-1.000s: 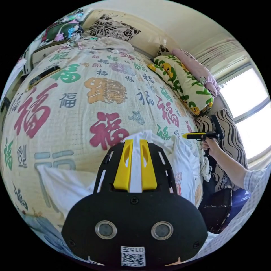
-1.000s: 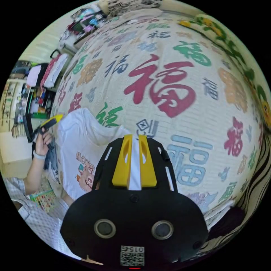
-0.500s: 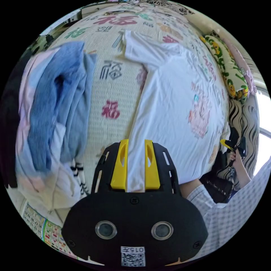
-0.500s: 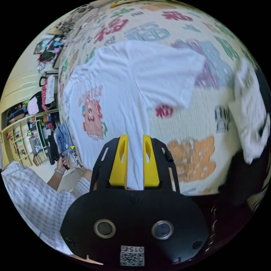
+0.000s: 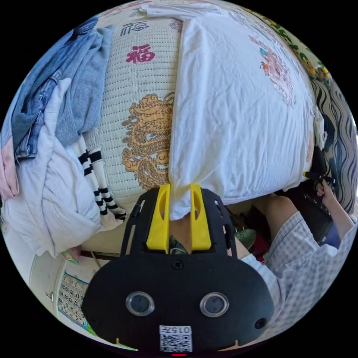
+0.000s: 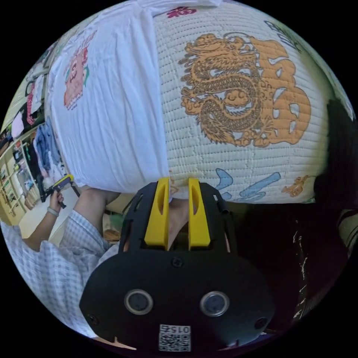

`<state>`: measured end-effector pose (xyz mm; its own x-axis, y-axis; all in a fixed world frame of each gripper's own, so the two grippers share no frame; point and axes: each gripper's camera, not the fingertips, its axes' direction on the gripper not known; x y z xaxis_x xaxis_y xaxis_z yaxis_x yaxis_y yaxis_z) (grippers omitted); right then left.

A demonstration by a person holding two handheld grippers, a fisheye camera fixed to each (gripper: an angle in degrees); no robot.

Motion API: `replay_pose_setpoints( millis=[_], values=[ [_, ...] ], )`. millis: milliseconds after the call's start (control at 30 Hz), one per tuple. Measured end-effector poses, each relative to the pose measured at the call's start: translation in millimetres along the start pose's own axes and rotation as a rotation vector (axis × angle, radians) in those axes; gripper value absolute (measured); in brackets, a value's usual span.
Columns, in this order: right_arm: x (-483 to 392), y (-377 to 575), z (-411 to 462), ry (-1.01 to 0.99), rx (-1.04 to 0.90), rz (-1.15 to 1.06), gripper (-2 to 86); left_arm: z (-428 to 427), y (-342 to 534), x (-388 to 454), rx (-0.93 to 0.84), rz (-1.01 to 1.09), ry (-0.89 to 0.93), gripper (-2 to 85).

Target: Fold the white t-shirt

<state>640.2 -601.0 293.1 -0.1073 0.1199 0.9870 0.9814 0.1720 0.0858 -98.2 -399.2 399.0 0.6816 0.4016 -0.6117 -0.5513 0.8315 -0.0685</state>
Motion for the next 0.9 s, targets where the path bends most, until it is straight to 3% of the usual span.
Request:
replay_pose_setpoints(
  millis=[267,400,667,900],
  values=[
    [0,16,-1,-0.209,-0.009,-0.059,7.5,-14,26,4,0.005,0.04,0.048,-0.3],
    [-22,14,17,-0.07,-0.025,-0.109,2.4,-17,36,4,0.002,0.042,0.036,-0.4],
    [-11,38,15,-0.082,-0.015,-0.009,-0.4,-33,57,1,-0.021,0.049,-0.005,-0.2],
    [-27,39,40,0.06,-0.163,0.029,-0.9,-39,70,-8,-0.069,0.02,-0.03,3.9]
  ],
)
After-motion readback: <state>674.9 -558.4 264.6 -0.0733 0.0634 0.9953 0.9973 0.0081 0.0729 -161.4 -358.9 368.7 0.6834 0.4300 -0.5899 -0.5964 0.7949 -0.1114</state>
